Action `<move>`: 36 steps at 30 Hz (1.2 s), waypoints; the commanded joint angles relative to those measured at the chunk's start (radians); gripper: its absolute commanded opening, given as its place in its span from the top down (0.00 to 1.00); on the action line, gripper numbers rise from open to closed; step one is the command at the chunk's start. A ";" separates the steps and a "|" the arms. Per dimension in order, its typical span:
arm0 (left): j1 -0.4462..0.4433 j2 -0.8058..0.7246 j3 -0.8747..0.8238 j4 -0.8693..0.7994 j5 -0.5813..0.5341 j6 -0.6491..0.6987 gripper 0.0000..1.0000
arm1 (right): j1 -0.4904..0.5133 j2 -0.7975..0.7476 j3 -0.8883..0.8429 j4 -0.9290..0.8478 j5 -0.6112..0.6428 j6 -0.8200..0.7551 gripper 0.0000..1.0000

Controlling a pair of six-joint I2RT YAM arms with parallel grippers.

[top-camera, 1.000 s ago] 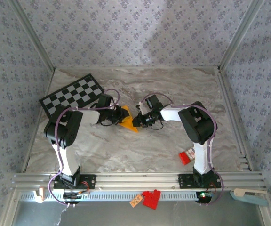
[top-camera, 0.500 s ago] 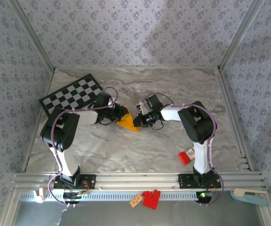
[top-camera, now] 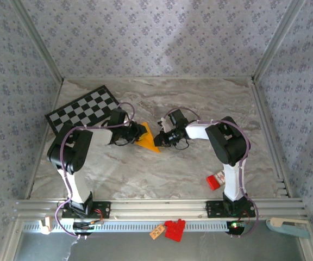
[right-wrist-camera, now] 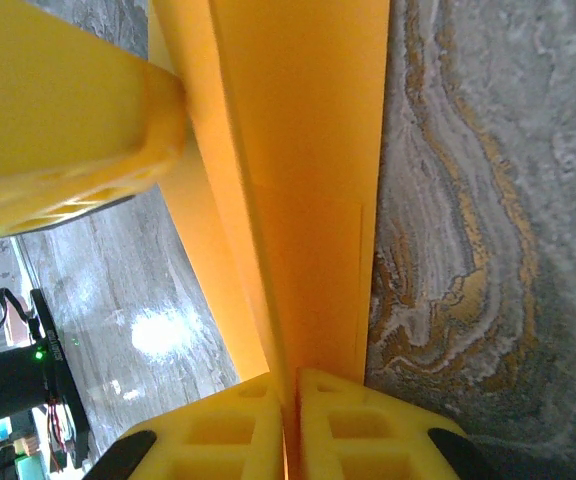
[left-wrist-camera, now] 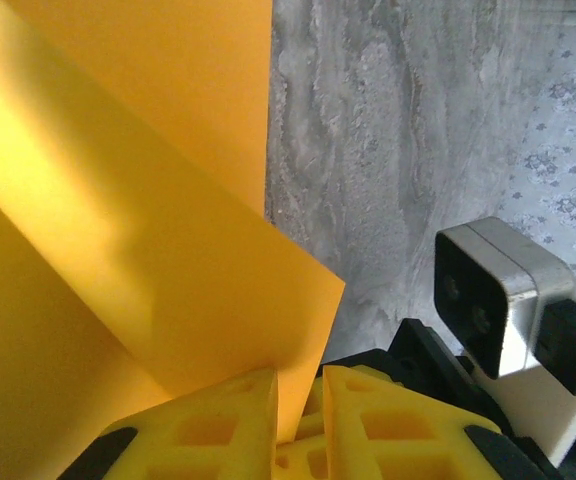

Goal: Fold a paper plane with a square sheet of paper (pick it up from the middle)
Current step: Fourth fold the wing at the center of the table.

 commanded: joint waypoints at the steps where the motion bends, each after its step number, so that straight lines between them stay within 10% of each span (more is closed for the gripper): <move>1: -0.008 0.026 0.034 0.006 0.020 0.006 0.81 | -0.007 0.054 0.003 -0.038 0.090 -0.005 0.87; 36: -0.010 0.048 0.056 -0.045 0.021 0.034 0.82 | -0.031 -0.083 0.020 -0.089 0.020 0.063 0.73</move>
